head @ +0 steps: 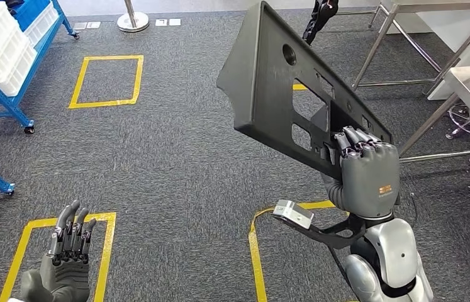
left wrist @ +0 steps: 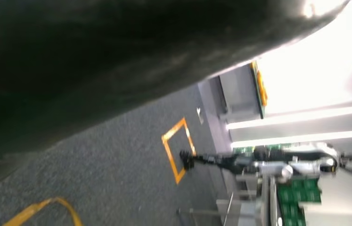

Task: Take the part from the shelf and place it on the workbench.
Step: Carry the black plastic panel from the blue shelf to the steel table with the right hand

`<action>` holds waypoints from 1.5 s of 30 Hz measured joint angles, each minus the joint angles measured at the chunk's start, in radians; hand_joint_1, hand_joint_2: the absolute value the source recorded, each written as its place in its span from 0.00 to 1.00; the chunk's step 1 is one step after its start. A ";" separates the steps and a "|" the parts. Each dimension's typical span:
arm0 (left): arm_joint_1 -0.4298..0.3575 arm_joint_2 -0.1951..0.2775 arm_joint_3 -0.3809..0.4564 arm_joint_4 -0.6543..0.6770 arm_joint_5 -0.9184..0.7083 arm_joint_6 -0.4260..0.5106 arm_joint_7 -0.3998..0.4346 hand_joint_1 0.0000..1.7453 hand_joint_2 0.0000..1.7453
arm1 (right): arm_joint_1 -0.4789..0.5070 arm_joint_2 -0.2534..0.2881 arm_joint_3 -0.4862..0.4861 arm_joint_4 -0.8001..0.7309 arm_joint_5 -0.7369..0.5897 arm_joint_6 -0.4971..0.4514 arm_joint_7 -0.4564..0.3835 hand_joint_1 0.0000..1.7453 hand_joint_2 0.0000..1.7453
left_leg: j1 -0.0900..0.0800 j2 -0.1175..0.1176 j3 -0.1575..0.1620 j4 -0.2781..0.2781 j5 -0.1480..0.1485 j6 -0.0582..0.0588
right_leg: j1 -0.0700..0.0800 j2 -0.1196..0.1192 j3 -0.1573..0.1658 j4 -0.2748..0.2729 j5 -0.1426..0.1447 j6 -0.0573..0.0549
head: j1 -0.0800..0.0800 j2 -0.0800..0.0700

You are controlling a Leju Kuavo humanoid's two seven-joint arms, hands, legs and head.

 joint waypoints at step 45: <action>0.002 0.015 0.030 -0.011 0.010 0.062 0.101 0.00 0.00 | -0.034 -0.008 -0.060 -0.048 -0.061 0.026 0.019 1.00 1.00 | 0.013 -0.017 -0.137 0.289 -0.122 -0.056 | 0.006 0.008 0.148 -0.254 0.084 -0.059 | -0.005 0.000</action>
